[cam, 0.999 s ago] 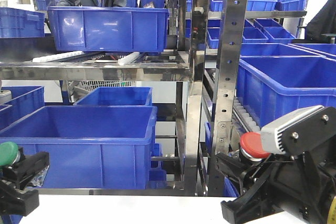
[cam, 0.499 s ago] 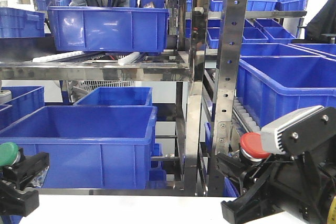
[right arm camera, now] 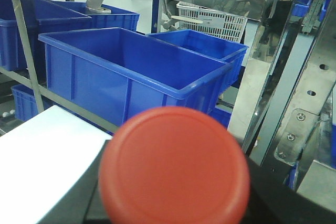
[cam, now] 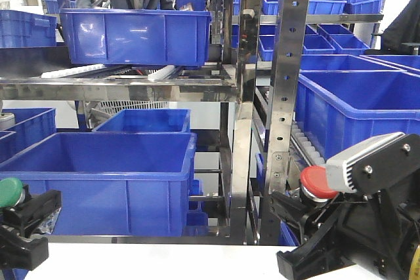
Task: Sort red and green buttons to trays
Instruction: 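Hold both buttons while the base drives to the green and red trays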
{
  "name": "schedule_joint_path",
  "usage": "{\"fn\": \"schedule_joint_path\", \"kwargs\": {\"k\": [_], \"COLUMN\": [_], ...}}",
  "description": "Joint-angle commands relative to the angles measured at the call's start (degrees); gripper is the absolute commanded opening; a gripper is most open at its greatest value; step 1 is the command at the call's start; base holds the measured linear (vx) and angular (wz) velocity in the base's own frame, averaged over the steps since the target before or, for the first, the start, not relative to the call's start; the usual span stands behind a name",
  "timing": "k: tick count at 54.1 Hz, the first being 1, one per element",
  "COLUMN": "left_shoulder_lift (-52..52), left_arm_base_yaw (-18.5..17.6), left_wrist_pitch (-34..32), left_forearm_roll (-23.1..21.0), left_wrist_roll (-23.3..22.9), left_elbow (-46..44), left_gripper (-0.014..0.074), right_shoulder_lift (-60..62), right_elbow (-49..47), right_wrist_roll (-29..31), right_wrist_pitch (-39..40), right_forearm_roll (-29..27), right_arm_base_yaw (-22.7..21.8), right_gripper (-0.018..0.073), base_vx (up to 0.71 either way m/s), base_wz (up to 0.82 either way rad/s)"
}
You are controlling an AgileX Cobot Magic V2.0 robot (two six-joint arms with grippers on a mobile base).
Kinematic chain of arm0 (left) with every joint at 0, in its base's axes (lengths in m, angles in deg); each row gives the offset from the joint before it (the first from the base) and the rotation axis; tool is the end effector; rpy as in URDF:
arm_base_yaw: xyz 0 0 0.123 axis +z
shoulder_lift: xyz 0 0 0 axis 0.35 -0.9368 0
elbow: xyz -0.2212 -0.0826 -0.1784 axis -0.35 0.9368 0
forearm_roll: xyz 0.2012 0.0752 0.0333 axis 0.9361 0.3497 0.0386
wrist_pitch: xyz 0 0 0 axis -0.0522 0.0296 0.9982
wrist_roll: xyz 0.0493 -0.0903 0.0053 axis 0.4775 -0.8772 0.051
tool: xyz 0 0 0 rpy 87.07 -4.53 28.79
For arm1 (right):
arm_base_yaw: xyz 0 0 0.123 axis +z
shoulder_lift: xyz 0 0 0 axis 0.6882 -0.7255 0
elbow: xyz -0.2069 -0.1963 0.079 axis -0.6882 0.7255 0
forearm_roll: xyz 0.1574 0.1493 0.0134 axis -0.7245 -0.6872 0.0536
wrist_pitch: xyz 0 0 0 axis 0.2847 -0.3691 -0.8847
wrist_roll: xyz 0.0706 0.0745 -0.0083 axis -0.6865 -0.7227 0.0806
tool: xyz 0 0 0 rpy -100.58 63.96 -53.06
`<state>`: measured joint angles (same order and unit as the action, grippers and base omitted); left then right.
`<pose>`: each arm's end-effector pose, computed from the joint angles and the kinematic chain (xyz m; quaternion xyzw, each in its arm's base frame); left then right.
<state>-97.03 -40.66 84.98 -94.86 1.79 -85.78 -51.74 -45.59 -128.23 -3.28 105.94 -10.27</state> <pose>0.1590 -0.0591 0.3481 0.1186 0.7689 -0.1288 0.6149 0.1736 0.1038 0.3609 -0.2239 0.7555 0.1279 0.6022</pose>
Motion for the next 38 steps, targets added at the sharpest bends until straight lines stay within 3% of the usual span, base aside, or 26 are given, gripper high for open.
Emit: {"fn": "schedule_joint_path", "kwargs": {"k": [1, 38], "left_shoulder_lift": [0.86, 0.86], "left_arm_base_yaw": [-0.04, -0.04], "left_wrist_pitch": [-4.94, -4.94], "left_forearm_roll": [-0.42, -0.42], "left_wrist_roll": [-0.58, -0.58], "left_elbow": [-1.56, -1.56], "left_gripper": [-0.0006, -0.0006], "right_shoulder_lift": [1.02, 1.02], "right_elbow": [-1.95, -1.95], "right_wrist_roll": [-0.07, -0.07], "right_wrist_pitch": [3.16, 3.16], "right_forearm_roll": [0.52, 0.52], "right_arm_base_yaw": [0.05, 0.05], "right_gripper": [-0.0009, -0.0009], "base_vx": [-0.01, -0.1], "base_wz": [-0.01, -0.02]}}
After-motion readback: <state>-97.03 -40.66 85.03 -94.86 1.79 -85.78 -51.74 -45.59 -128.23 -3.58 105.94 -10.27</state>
